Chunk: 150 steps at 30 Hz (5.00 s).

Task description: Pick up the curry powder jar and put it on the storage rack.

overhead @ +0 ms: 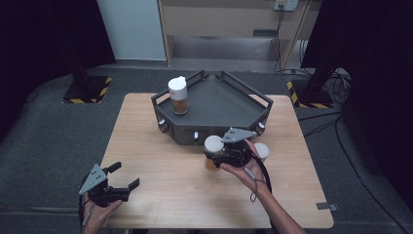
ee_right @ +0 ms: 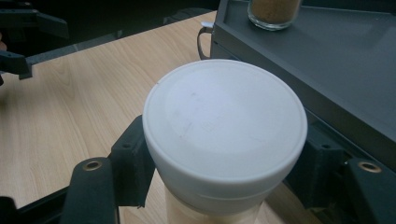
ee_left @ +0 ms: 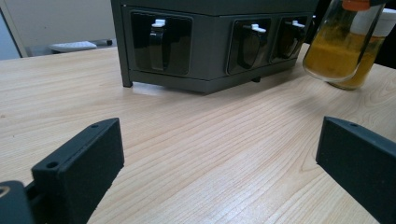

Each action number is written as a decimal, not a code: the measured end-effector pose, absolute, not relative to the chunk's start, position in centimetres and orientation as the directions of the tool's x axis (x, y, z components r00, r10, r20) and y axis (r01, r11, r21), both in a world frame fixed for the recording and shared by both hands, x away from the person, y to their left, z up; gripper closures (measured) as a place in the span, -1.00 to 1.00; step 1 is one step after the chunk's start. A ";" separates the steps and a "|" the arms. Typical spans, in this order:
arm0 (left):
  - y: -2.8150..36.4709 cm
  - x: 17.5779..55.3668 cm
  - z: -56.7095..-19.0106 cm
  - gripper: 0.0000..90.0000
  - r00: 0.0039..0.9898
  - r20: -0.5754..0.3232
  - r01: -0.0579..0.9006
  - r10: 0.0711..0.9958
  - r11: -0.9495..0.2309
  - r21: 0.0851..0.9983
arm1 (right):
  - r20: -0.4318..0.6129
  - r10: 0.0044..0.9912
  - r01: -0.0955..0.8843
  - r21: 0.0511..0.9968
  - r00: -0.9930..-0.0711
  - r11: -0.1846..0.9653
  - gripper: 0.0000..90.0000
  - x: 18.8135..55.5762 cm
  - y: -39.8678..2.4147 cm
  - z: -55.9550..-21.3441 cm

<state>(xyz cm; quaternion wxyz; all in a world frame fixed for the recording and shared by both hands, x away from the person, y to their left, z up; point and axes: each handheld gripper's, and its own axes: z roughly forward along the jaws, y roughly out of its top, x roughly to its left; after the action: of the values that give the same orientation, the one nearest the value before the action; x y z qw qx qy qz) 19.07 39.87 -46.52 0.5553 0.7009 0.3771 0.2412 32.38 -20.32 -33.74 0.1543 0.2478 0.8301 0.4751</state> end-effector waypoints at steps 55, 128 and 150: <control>40.0 19.2 -46.6 -1.00 0.602 -0.095 0.269 0.793 -0.090 0.959 | -0.020 0.645 0.304 0.870 -0.764 0.387 -0.25 41.2 -15.8 -21.4; 40.0 19.2 -46.6 -0.99 0.602 -0.090 0.265 0.793 -0.092 0.960 | 0.074 0.778 0.407 0.881 -0.623 0.242 -0.76 47.0 -15.0 -26.7; 40.0 19.3 -46.6 -0.99 0.607 -0.090 0.267 0.789 -0.096 0.959 | 0.015 0.723 0.280 0.927 -0.691 0.249 -0.82 41.2 -19.6 -22.0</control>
<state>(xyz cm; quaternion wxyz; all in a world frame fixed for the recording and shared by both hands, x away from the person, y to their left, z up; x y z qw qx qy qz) 19.25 39.99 -46.60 0.5573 0.7021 0.3762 0.2343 41.17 -19.63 -21.99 0.2142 0.3298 0.7606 0.5166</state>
